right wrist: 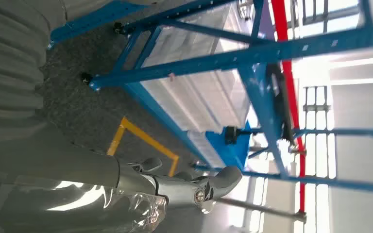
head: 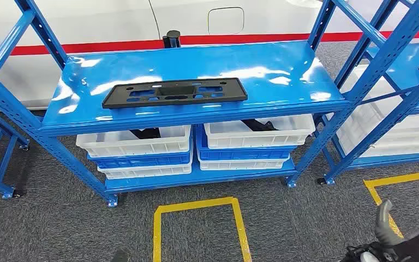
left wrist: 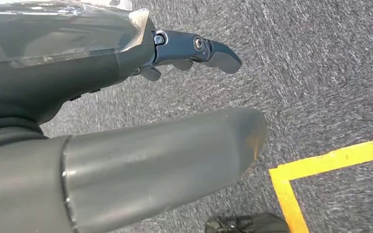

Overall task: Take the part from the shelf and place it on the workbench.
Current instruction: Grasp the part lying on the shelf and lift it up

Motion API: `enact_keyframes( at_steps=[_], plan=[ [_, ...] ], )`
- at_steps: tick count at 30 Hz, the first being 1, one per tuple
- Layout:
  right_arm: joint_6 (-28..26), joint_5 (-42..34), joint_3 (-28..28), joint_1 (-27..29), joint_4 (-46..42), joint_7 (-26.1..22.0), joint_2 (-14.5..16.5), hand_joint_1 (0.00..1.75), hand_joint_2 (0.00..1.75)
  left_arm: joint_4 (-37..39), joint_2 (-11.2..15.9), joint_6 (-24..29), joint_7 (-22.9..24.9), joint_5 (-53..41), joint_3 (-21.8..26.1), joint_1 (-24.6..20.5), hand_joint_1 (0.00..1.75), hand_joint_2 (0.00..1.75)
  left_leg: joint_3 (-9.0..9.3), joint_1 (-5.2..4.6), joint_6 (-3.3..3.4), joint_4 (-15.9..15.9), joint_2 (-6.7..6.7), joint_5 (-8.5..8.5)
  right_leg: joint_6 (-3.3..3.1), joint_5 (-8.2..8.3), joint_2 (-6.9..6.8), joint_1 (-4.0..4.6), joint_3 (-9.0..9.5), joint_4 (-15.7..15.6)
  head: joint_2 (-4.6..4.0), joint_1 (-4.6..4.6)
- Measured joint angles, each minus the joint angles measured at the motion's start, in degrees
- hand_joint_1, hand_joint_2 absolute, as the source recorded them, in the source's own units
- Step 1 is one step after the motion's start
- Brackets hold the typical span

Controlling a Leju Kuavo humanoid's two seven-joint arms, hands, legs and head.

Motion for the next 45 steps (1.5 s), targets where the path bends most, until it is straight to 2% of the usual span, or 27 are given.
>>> enact_keyframes(
  at_steps=[6, 11, 15, 20, 25, 28, 31, 34, 37, 40, 45],
  plan=[
    [-2.6, 1.4, 6.4, 1.4, -3.4, 0.0, 0.3, 0.00, 1.75, 0.0, 0.0, -0.2, -0.2, 0.5, 0.5, 0.0, 0.00, 0.00, -0.03, -0.03, 0.00, 0.0, -0.03, 0.00, 0.00, 0.00, -0.04, -0.02, -0.03, 0.0, 0.00, 0.01],
    [-10.7, 9.1, 14.1, 4.1, -8.7, 0.0, 0.3, 0.00, 1.75, 0.0, -0.1, -1.3, 0.0, 0.5, 0.7, -0.1, 0.00, 0.00, -0.07, -0.04, 0.01, 0.0, -0.06, 0.00, 0.00, 0.00, -0.09, -0.03, -0.05, 0.0, 0.00, 0.01],
    [-16.1, 18.4, 21.5, 5.6, -12.0, 0.0, 0.1, 0.00, 1.75, 0.0, -0.3, -2.1, 0.4, 0.7, 0.8, -0.4, 0.00, 0.00, -0.06, -0.03, 0.00, 0.0, -0.05, 0.00, 0.00, 0.00, -0.08, -0.02, -0.06, 0.0, 0.00, 0.01],
    [-16.7, 34.9, 28.1, 5.8, -13.0, 0.2, 0.6, 0.00, 1.75, 0.0, -0.4, -2.7, 0.1, 1.7, 1.5, -0.4, 0.00, 0.00, -0.06, 0.00, -0.02, 0.0, -0.06, 0.02, 0.00, 0.00, -0.09, 0.00, -0.05, 0.0, 0.00, 0.02],
    [-16.7, 51.0, 30.5, 5.2, -12.8, 1.5, 2.4, 0.00, 1.75, 0.0, -0.5, -2.7, -0.3, 2.7, 2.2, -0.4, 0.00, 0.00, -0.09, 0.00, -0.03, 0.0, -0.06, 0.03, 0.00, 0.00, -0.10, -0.01, -0.05, 0.0, 0.00, 0.01],
    [-16.7, 59.6, 32.2, 3.9, -11.9, 5.5, 2.9, 0.00, 1.75, 0.0, -0.7, -2.1, -0.7, 3.3, 2.8, -0.3, 0.00, 0.00, -0.10, -0.01, -0.02, 0.0, -0.07, 0.03, 0.00, 0.00, -0.10, -0.02, -0.05, 0.0, 0.00, 0.02],
    [-16.7, 65.7, 34.8, 1.9, -10.0, 12.0, 2.6, 0.00, 1.75, 0.0, -0.9, -1.8, -1.5, 4.1, 3.4, -0.1, 0.00, 0.00, -0.11, -0.02, -0.02, 0.0, -0.07, 0.03, 0.00, 0.00, -0.11, -0.03, -0.05, 0.0, 0.00, 0.02],
    [-16.7, 70.6, 38.9, -0.3, -7.2, 19.3, 1.2, 0.00, 1.75, 0.0, -1.2, -1.5, -2.6, 4.9, 4.1, 0.1, 0.00, 0.00, -0.10, -0.02, -0.02, 0.0, -0.06, 0.03, 0.00, 0.00, -0.11, -0.03, -0.05, 0.0, 0.00, 0.02],
    [-16.7, 73.5, 43.4, -2.2, -4.5, 24.6, -0.5, 0.00, 1.75, 0.0, -1.4, -1.6, -3.4, 5.6, 4.7, 0.6, 0.00, 0.00, -0.10, -0.02, -0.02, 0.0, -0.07, 0.03, 0.00, 0.00, -0.12, -0.03, -0.06, 0.0, 0.00, 0.01],
    [-16.8, 74.8, 47.2, -3.3, -2.9, 27.4, -2.0, 0.00, 1.75, 0.0, -1.5, -1.5, -4.1, 6.2, 5.3, 1.0, 0.00, 0.00, -0.11, -0.01, -0.02, 0.0, -0.08, 0.03, 0.00, 0.00, -0.12, -0.02, -0.08, 0.0, 0.00, 0.02],
    [-16.8, 75.4, 50.5, -4.1, -1.4, 28.1, -3.4, 0.00, 1.75, 0.0, -1.7, -1.1, -4.6, 6.6, 6.0, 1.3, 0.00, 0.00, -0.14, -0.01, -0.02, 0.0, -0.08, 0.03, 0.00, -0.01, -0.12, -0.02, -0.11, 0.0, 0.00, 0.02]
  ],
)
